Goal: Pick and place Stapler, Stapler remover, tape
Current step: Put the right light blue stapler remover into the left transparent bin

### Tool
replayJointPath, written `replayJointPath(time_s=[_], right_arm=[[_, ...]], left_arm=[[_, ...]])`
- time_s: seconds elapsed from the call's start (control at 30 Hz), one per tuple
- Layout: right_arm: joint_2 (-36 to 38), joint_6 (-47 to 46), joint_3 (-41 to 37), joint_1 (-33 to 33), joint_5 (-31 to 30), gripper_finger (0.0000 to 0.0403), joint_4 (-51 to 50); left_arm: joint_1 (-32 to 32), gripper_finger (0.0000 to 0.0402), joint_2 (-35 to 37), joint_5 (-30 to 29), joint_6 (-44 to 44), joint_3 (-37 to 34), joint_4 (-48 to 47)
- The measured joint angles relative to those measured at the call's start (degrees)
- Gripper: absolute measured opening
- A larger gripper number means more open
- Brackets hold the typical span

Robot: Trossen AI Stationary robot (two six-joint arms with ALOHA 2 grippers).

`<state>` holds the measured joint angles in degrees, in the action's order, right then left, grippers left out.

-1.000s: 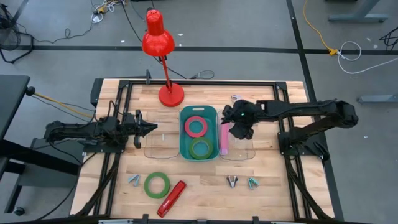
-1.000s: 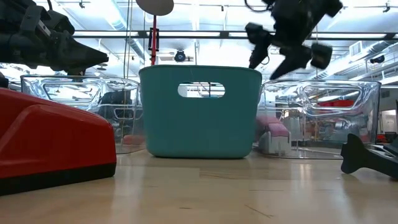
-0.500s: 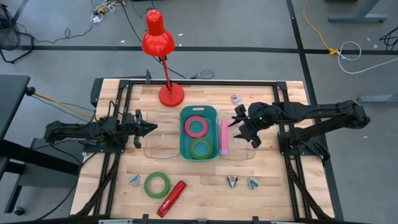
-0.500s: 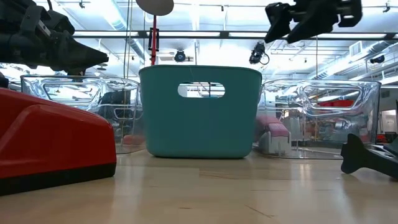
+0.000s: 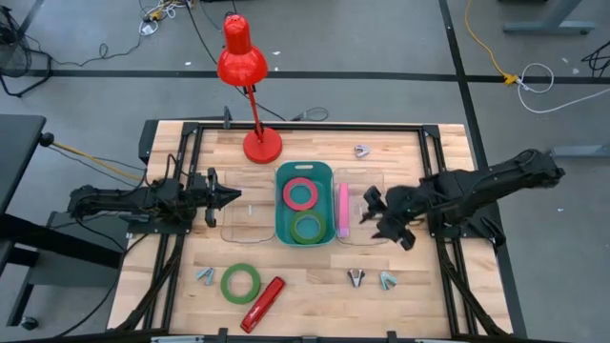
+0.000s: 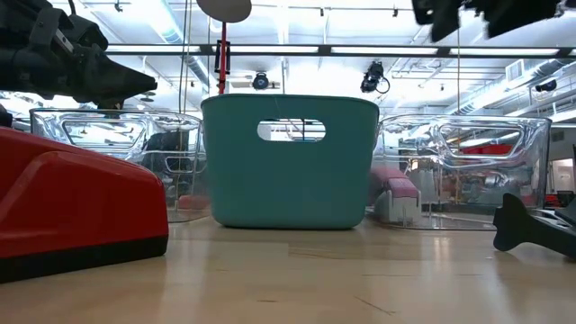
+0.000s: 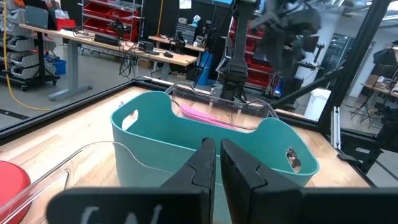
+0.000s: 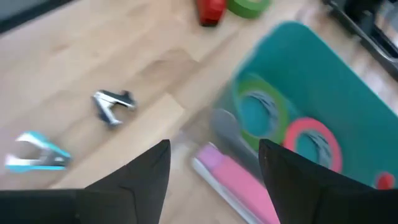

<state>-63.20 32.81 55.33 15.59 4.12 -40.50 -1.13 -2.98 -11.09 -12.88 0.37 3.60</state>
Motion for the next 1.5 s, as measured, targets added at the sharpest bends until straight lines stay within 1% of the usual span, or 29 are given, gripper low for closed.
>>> replayJointPath(time_s=[0.27,0.43,0.57,0.67,0.93,1.0,1.1,1.17,1.3,1.5], right_arm=[[0.0,-0.88,0.0,10.16,0.51,0.0245,-0.43],[-0.3,-0.64,0.0,15.25,5.61,0.0245,-0.4],[-0.59,0.12,0.0,19.0,7.54,0.0245,-0.45],[-0.75,3.53,0.02,21.88,7.35,0.0245,-1.3],[-3.27,17.86,0.02,28.22,7.27,0.0245,-4.82],[-4.47,20.96,0.02,29.28,6.24,0.0245,-5.55],[-5.93,25.12,-0.42,30.54,2.61,0.0245,-5.59],[-6.47,28.05,-2.04,31.0,0.66,0.0245,-4.63],[-7.28,34.1,-6.8,31.92,0.17,0.0245,-1.89],[-7.52,37.35,-14.46,32.44,0.26,0.0245,3.5]], left_arm=[[0.0,0.0028,0.0,0.0,-0.01,0.0,0.01],[0.0,0.0028,0.0,0.02,0.0,0.01,0.02],[-0.01,0.0028,0.01,0.0,-0.01,0.01,0.0],[-0.02,0.0028,0.01,0.0,0.0,0.0,0.01],[0.0,0.0028,0.0,0.0,0.0,0.01,0.0],[-0.02,0.0028,0.0,0.0,-0.02,0.01,0.0],[-0.02,0.0028,0.0,0.0,0.0,0.01,0.0],[-0.02,0.0028,0.0,0.0,0.0,0.01,0.02],[-0.01,0.0028,0.0,0.0,0.0,0.01,0.0],[0.0,0.0028,0.02,0.0,-0.02,0.01,0.02]])
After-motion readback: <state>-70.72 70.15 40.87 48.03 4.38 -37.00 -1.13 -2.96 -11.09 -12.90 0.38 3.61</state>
